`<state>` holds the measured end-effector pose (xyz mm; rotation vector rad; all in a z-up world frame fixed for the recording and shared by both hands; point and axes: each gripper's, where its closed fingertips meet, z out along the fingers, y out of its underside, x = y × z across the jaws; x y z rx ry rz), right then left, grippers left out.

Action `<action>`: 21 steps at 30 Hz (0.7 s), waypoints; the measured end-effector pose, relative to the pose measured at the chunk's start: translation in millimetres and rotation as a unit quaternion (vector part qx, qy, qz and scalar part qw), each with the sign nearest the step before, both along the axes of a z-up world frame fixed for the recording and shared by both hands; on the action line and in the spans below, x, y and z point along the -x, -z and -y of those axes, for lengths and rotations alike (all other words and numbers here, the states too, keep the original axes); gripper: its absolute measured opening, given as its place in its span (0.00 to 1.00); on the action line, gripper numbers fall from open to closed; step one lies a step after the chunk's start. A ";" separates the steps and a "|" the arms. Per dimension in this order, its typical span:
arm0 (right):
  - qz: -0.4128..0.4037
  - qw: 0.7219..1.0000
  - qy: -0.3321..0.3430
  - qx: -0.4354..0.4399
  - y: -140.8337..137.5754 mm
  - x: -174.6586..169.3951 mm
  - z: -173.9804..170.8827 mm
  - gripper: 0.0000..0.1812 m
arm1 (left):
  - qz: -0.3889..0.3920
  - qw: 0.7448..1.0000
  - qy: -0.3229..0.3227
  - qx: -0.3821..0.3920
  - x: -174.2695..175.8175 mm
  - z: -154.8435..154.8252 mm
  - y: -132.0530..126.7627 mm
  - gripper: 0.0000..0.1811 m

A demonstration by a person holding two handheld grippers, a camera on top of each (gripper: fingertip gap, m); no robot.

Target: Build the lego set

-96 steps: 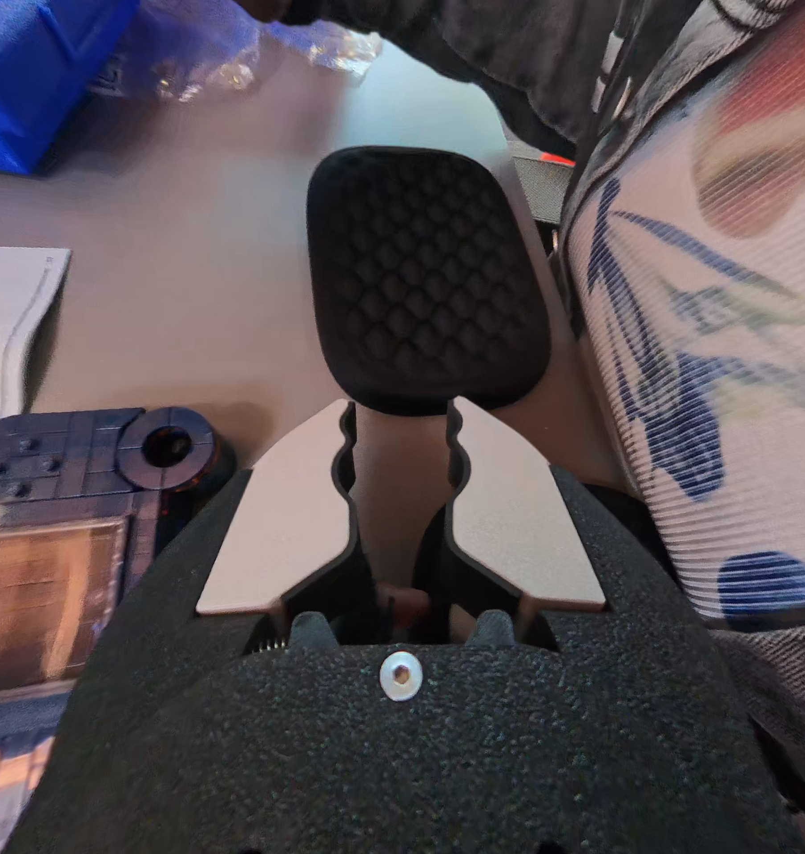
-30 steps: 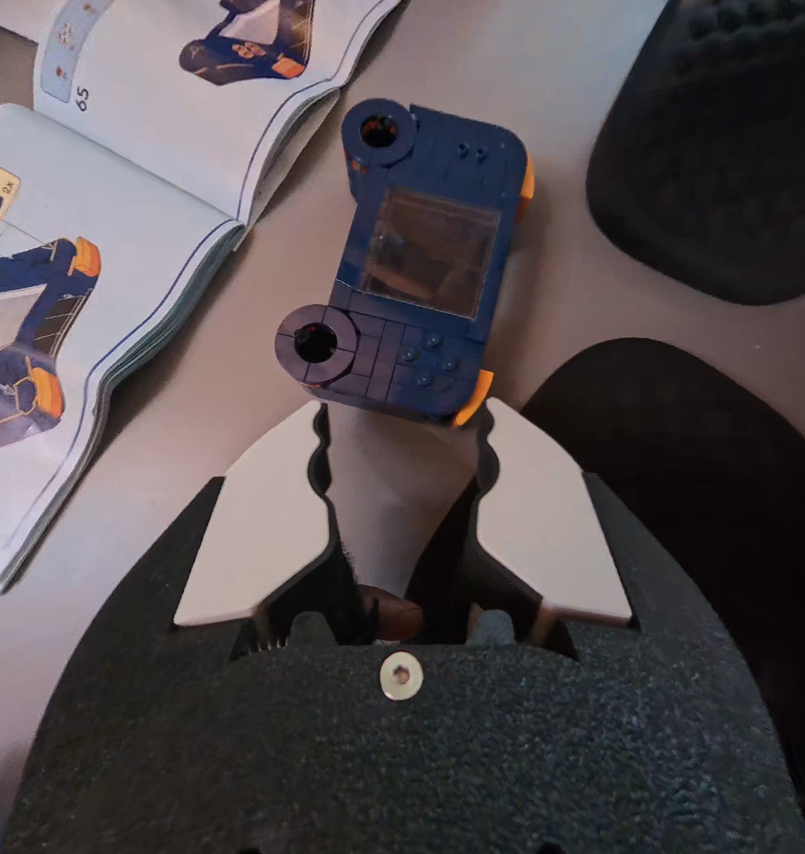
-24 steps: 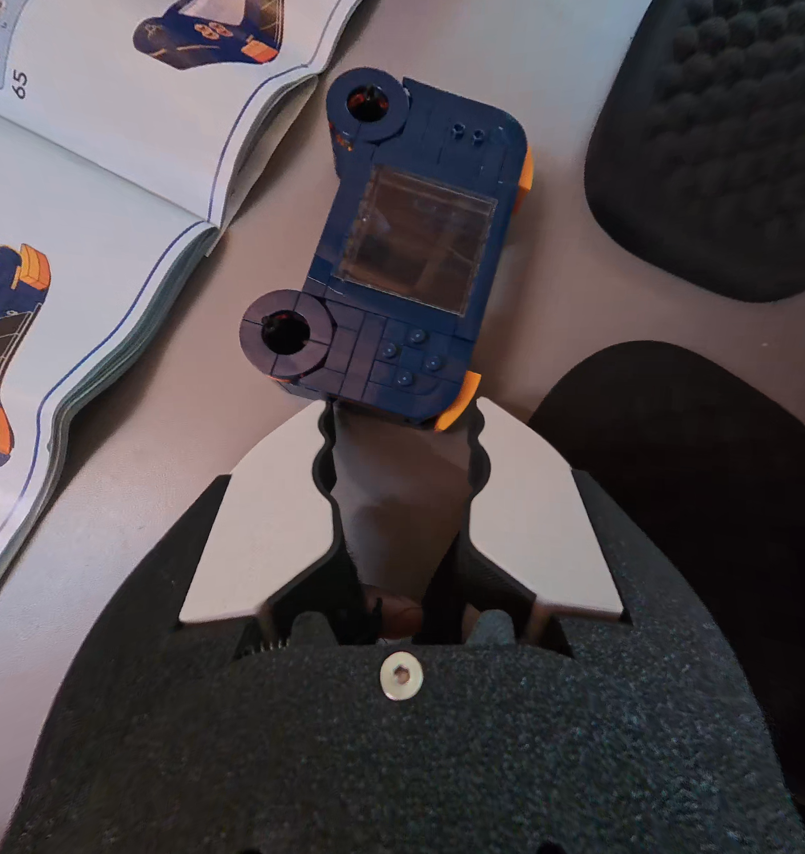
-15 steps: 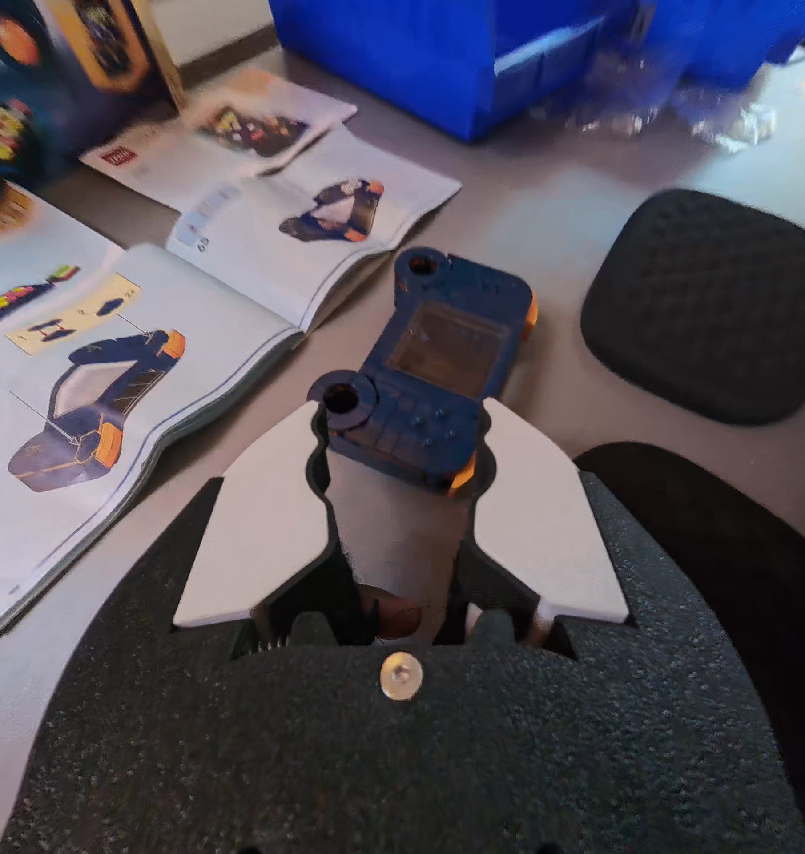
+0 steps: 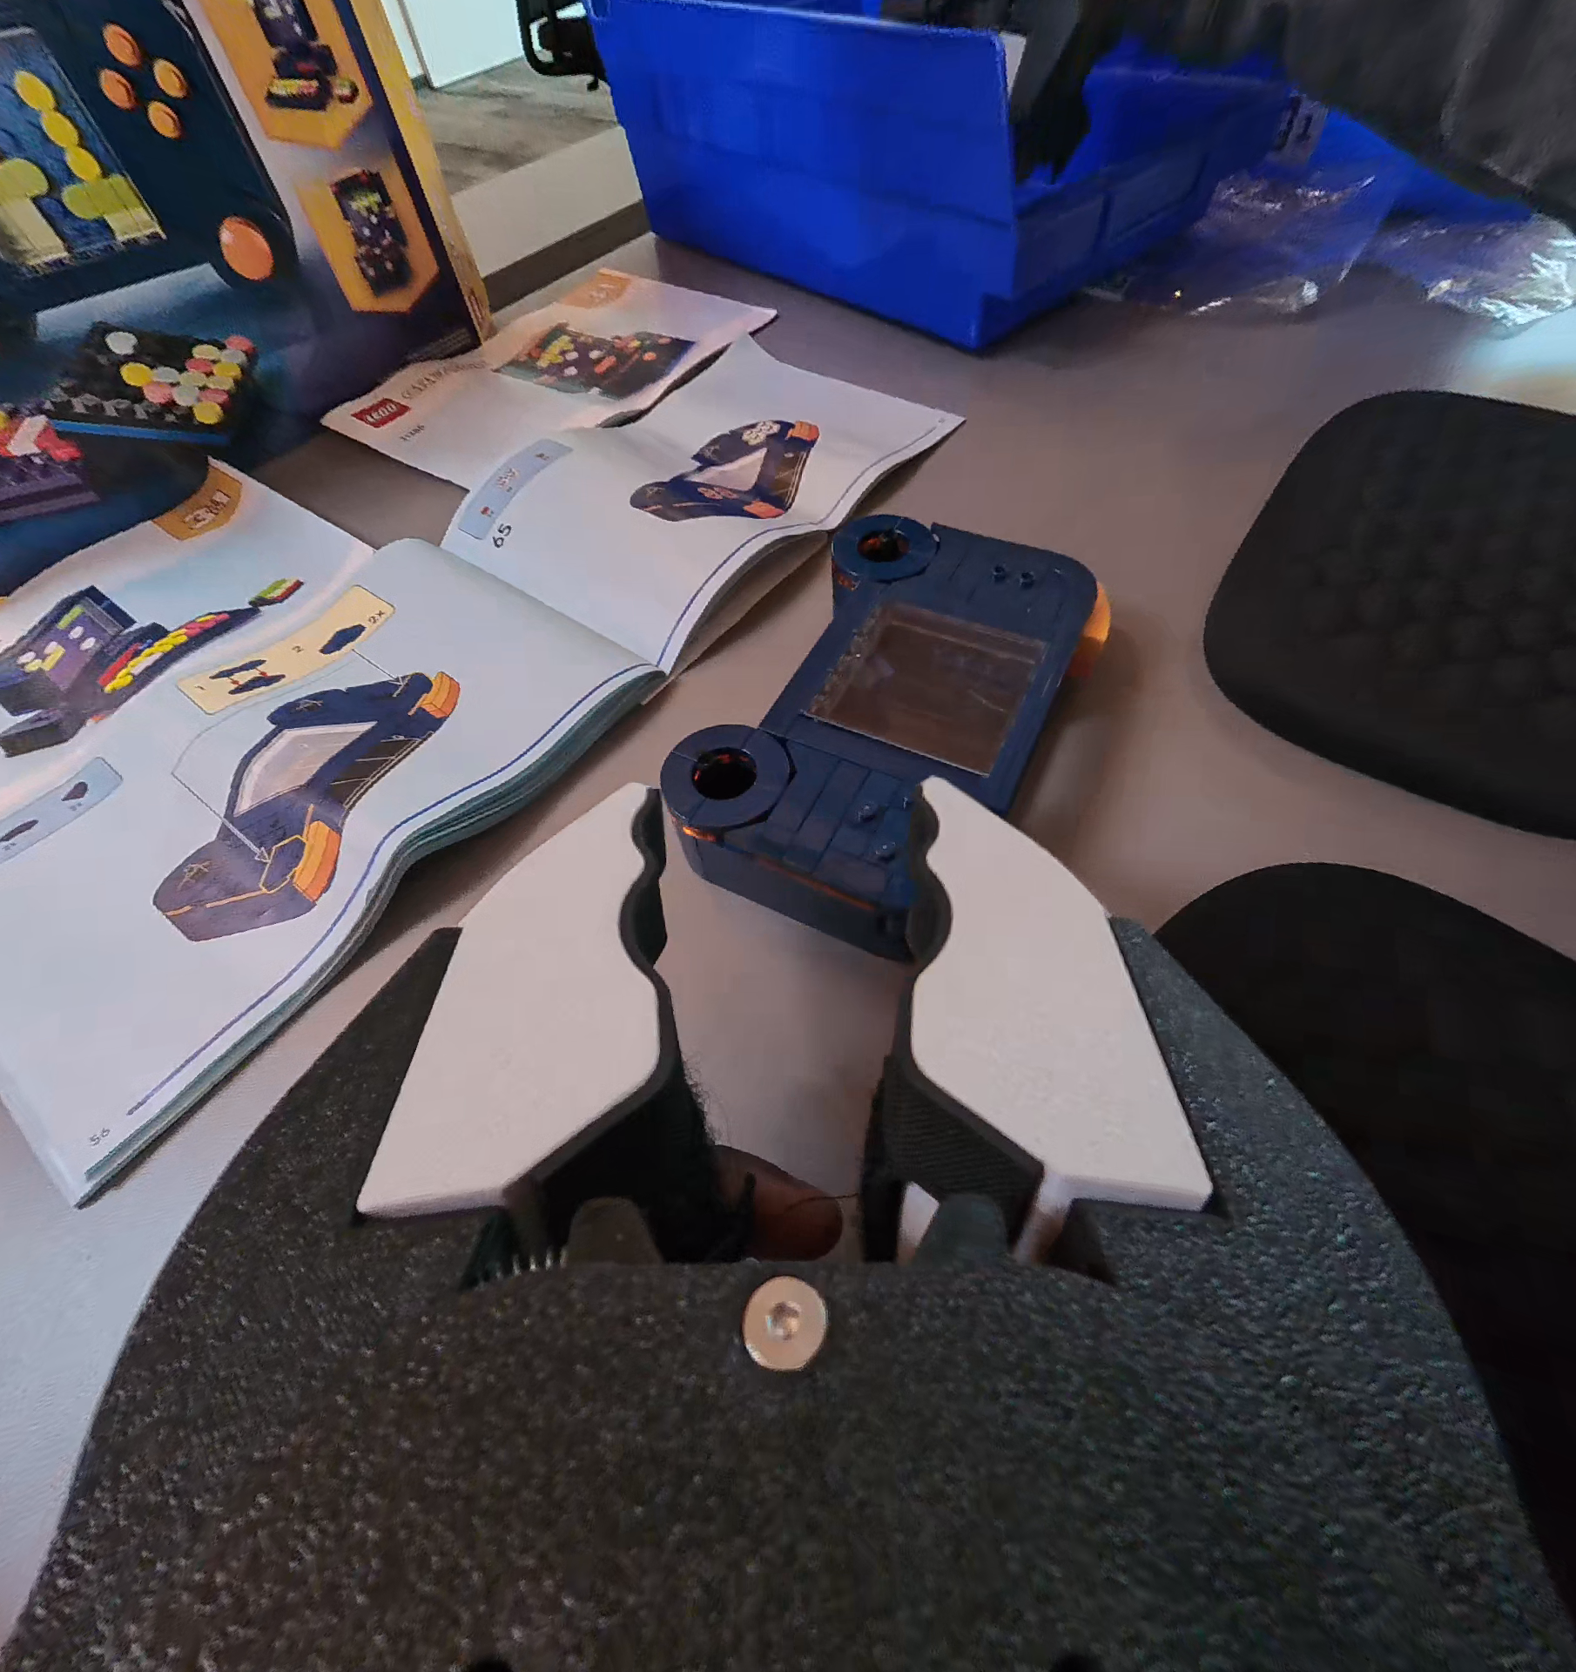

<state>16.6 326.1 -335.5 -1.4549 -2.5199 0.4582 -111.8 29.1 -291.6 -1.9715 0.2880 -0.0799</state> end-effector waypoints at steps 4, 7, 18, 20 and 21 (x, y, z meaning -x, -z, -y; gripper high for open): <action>-0.011 1.000 0.005 -0.003 -1.5 2.8 -2.7 0.05 | -0.006 1.000 -0.001 -0.005 -0.3 0.6 -0.8 0.28; -0.016 1.000 -0.003 0.000 -2.5 1.4 0.1 0.05 | -0.009 1.000 0.005 0.001 -1.7 1.0 1.2 0.28; -0.050 0.998 -0.007 0.025 0.1 8.7 2.8 0.04 | -0.026 1.000 0.012 0.009 -4.2 1.2 4.3 0.29; -0.063 0.997 0.007 0.035 -6.0 7.8 1.4 0.04 | -0.031 1.000 0.000 -0.007 -1.1 -0.2 -3.5 0.29; -0.082 0.995 0.022 0.044 -13.6 8.0 0.4 0.04 | -0.030 0.999 -0.004 -0.023 -0.6 -1.2 -11.2 0.29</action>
